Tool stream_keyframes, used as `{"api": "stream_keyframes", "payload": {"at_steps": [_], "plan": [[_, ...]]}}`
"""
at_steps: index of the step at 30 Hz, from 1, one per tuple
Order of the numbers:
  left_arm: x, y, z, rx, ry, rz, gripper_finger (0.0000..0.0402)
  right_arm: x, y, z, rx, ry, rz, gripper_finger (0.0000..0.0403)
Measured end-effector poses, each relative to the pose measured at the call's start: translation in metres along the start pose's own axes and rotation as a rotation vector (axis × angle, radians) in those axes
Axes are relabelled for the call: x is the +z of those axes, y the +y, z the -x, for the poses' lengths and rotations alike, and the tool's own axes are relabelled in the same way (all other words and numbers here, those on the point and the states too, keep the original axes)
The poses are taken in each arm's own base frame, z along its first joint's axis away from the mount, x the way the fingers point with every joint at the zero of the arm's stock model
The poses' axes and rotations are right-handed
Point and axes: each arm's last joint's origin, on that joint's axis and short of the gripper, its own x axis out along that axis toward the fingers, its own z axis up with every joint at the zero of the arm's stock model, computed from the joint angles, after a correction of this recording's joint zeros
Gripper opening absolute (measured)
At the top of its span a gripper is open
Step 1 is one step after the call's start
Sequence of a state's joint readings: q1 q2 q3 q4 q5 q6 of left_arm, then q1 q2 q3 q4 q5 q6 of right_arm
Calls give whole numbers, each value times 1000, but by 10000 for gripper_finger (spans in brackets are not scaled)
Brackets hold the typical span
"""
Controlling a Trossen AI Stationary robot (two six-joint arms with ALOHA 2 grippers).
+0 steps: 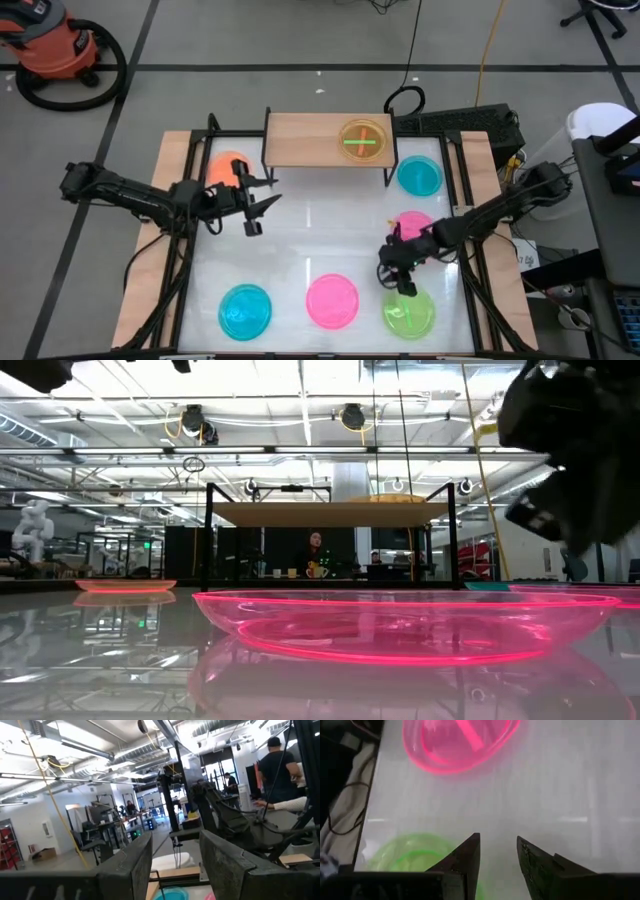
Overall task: Place and stack plates onto a shelf
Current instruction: Stack the green plate on top of the green plate on the shelf
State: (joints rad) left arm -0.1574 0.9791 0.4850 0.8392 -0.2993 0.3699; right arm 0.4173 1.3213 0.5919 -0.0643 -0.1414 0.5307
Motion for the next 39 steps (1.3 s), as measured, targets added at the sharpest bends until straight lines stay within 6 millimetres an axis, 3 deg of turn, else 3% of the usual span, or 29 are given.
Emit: {"api": "stream_keyframes", "payload": {"at_steps": [5, 15, 33, 39], "plan": [[-1, 0, 0, -3, 6, 4, 170, -8, 6, -9, 59, 88, -13, 114], [-3, -1, 0, -11, 25, -1, 170, -15, 14, -11, 70, 105, 27, 114], [-4, -1, 0, -15, 37, -3, 170, -38, -2, -15, 2, 126, -25, 113], [-5, -2, 0, -19, 47, -7, 170, -39, -3, -16, 7, 135, 4, 61]]}}
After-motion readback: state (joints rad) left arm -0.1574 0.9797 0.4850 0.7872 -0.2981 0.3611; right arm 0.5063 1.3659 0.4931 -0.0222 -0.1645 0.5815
